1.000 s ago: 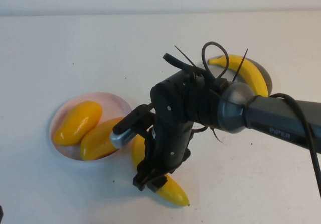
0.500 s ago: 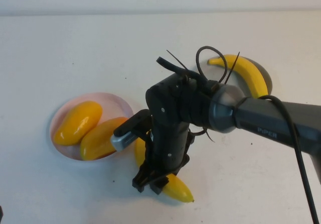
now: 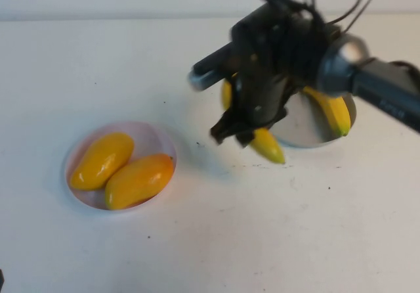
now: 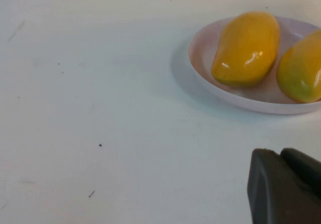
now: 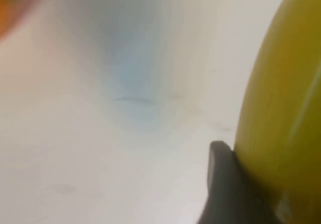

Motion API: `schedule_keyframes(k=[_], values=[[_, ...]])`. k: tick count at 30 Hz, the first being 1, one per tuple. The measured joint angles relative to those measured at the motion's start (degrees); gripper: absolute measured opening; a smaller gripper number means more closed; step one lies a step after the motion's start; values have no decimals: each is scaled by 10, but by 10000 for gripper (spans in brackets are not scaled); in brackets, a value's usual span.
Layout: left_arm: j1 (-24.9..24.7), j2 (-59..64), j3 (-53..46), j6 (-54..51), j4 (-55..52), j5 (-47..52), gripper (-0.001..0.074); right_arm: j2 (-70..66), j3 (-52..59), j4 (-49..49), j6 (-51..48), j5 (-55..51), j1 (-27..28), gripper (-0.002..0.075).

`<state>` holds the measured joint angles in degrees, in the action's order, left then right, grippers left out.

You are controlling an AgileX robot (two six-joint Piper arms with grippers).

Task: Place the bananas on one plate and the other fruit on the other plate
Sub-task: Put another type of fruit in the right plate

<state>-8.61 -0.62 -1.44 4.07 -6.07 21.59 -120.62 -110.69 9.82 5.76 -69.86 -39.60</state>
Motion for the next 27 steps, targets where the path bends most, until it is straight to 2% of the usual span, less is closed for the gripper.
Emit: schedule_keyframes(k=[5, 9, 18, 24, 27], values=[[0, 0, 0, 0, 0, 0, 1, -2, 0, -16, 1, 32, 82, 300], [0, 0, 0, 0, 0, 0, 1, -11, -4, -28, 1, 52, 120, 300], [0, 0, 0, 0, 0, 0, 1, -51, -9, -33, -11, 48, 134, 307], [0, 0, 0, 0, 0, 0, 1, -55, -10, -25, -12, 48, 134, 421], [0, 0, 0, 0, 0, 0, 1, -55, -11, -3, -11, 45, 134, 453]])
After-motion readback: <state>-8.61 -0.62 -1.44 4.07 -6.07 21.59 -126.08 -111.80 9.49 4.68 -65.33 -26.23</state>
